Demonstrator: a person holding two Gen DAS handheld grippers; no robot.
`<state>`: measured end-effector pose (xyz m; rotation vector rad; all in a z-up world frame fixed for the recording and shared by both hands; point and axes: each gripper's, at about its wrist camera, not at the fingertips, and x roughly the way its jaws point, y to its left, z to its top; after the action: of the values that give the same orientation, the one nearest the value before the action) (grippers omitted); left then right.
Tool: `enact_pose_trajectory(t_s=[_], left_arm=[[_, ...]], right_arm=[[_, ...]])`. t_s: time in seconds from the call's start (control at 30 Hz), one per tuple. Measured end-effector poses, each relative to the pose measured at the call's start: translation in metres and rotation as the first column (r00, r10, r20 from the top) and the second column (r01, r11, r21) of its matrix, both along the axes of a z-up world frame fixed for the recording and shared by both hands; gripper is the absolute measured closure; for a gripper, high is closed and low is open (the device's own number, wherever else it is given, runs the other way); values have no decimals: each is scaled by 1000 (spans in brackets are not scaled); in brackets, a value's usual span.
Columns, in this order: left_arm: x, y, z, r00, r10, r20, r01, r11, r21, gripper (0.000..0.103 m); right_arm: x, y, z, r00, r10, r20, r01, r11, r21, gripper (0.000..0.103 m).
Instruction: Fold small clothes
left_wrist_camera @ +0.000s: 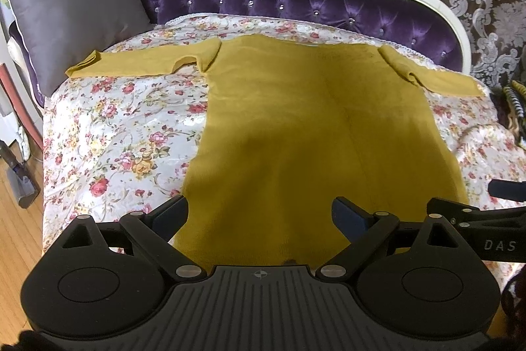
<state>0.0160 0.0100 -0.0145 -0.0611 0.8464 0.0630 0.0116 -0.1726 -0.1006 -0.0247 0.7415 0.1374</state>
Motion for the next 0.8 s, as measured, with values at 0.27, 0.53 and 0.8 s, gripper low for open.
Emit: enact_pose_trajectory(t_s=[0.27,0.53,0.8], left_arm=[[6,5,-2,1000,15,-15,-15,1000,-4,8],[22,5,2,1000,8,-22,-7,999,54,8],[45,5,19,998,-34,47,31,997,74,8]], right_arm=[[12,1,-5,996,13,-83,-14,1000,-13,1],[32,-17,-7,989,-15,-148,22,999,41,1],[64,-54,8,984,-21,-180,45,990,131,16]])
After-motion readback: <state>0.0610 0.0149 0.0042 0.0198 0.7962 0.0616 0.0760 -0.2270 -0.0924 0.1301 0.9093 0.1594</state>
